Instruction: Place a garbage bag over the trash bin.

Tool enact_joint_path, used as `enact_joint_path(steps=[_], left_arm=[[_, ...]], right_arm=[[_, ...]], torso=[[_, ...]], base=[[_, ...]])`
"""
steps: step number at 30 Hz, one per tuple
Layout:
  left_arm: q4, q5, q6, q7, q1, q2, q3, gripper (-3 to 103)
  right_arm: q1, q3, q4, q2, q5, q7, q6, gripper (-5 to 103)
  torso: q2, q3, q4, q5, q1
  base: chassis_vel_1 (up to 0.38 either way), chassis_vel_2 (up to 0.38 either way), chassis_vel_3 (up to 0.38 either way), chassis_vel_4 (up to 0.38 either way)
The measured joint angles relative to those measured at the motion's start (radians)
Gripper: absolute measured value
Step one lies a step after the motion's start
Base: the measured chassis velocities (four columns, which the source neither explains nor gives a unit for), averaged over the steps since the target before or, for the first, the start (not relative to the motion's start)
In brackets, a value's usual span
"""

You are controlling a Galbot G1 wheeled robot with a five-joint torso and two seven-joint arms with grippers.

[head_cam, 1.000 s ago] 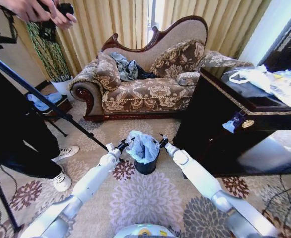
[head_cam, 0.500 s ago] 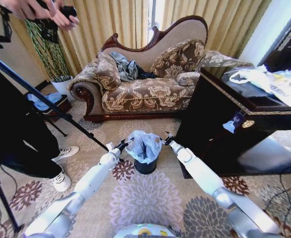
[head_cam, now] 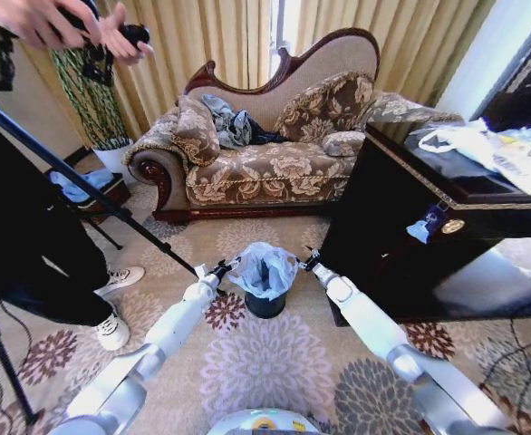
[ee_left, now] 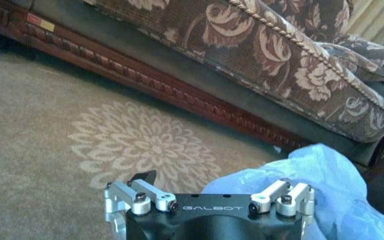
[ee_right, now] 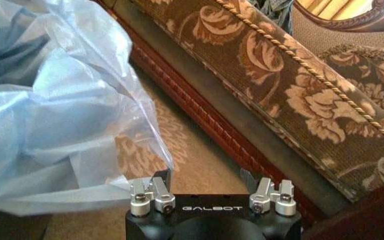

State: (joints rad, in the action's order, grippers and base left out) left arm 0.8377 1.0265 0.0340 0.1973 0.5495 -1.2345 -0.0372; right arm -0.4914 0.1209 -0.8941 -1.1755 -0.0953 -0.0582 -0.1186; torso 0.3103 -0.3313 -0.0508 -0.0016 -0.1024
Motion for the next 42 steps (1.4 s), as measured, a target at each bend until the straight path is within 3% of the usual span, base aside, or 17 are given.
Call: enact_joint_path(steps=[7,14,19,35,42], left_arm=[[-0.006,0.002,-0.002,0.004,0.000,0.004,0.000,100],[-0.032,0.005,-0.002,0.001,-0.011,-0.014,0.009,100],[-0.034,0.007,-0.002,-0.002,-0.021,-0.017,0.019,100],[-0.107,0.006,0.007,-0.006,-0.061,-0.047,0.056,100],[-0.132,0.003,0.007,-0.006,-0.068,-0.052,0.068,100]], right_arm=[[-0.007,0.000,0.009,0.008,-0.004,-0.001,-0.004,70],[-0.016,-0.004,0.053,-0.005,-0.014,-0.002,-0.053,70],[0.001,-0.005,0.088,-0.043,0.018,-0.003,-0.121,70],[0.089,-0.015,0.280,-0.148,-0.028,0.042,-0.177,70],[0.124,-0.017,0.343,-0.164,-0.039,0.048,-0.189,70]], torso=[[0.000,0.000,0.0001,0.0000,0.000],[0.000,0.000,0.0000,0.0000,0.000],[0.000,0.000,0.0001,0.0000,0.000],[0.000,0.000,0.0000,-0.0001,0.000],[0.000,0.000,0.0001,0.0000,0.000]], base=[[0.000,0.000,0.000,0.000],[0.000,0.000,0.000,0.000],[0.000,0.000,0.000,0.000],[0.000,0.000,0.000,0.000],[0.000,0.000,0.000,0.000]])
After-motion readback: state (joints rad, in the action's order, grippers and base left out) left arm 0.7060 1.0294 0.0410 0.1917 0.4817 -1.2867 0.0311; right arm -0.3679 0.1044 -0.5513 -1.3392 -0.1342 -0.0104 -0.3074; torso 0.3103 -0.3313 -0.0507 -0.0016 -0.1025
